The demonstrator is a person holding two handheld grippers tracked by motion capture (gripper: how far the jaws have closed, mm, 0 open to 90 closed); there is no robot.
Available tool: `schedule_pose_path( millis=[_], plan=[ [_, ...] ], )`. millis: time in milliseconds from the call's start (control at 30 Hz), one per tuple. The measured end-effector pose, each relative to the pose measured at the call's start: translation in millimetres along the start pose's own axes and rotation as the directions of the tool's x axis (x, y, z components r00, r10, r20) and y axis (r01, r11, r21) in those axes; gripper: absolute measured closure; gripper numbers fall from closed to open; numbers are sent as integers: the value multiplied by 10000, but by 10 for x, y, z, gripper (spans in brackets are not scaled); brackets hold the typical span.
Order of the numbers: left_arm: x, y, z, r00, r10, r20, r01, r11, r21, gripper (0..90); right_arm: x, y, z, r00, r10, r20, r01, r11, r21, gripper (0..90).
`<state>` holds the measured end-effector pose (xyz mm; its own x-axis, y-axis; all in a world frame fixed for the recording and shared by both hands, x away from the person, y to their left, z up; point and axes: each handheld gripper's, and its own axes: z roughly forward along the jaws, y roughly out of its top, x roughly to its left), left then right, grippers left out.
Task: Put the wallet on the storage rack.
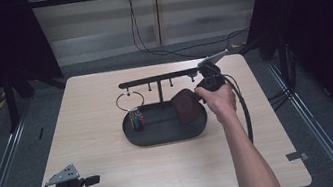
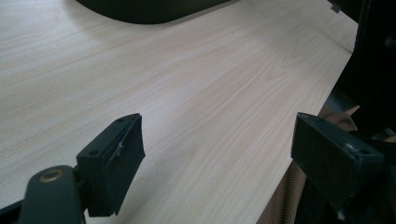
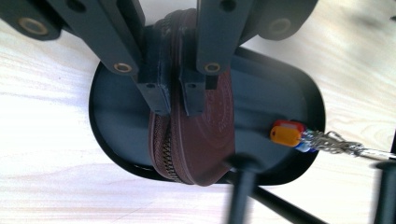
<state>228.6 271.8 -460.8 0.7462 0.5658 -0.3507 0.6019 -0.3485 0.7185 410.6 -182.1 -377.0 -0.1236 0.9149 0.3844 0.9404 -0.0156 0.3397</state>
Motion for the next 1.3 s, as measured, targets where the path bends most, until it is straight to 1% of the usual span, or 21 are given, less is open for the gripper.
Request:
schedule_pose_path(
  millis=[267,333,467,567,600,633,667,733,800,900,1000,1133,1300],
  plan=[
    [-1,2,-2,10000,-18,-6,18,10000,-21,172,-60,-51,157,9993,119,-341,-118,9999,34,833],
    [-3,2,-2,10000,8,10,-8,10000,-19,172,-76,-66,186,9994,218,-282,-218,9998,4,833],
    [-4,5,1,10000,42,43,-42,10000,-14,172,-129,-101,248,9987,305,-405,-303,9995,43,833],
    [-3,5,7,10000,10,49,-10,10000,2,172,-170,-125,293,9981,336,-518,-340,9994,-59,832],
    [-3,6,6,10000,-7,50,7,10000,2,172,-177,-128,308,9979,251,-598,-254,9997,-44,831],
    [-1,6,5,10000,-28,65,28,10000,-2,172,-180,-135,320,9974,280,-671,-292,9994,-176,831],
    [1,7,4,10000,-42,55,42,10000,-8,172,-180,-138,331,9975,278,-648,-291,9994,-188,831],
    [6,7,4,10000,-41,45,40,10000,30,172,-185,-146,370,9978,274,-599,-276,9996,-20,829],
    [6,6,5,10000,-53,60,52,10000,29,172,-213,-164,410,9977,353,-575,-353,9994,18,826],
    [10,5,10,10000,-72,22,72,10000,35,172,-254,-183,434,9972,468,-591,-471,9989,-28,823],
    [10,10,23,10000,-70,43,70,10000,58,172,-275,-187,427,9979,434,-479,-442,9989,-161,814],
    [7,19,26,10000,14,20,-14,10000,95,172,-257,-189,422,9992,282,-291,-287,9994,-170,795],
    [-3,19,21,10000,47,10,-47,10000,47,172,-233,-192,420,9997,242,-35,-243,9992,-321,751]
  ],
)
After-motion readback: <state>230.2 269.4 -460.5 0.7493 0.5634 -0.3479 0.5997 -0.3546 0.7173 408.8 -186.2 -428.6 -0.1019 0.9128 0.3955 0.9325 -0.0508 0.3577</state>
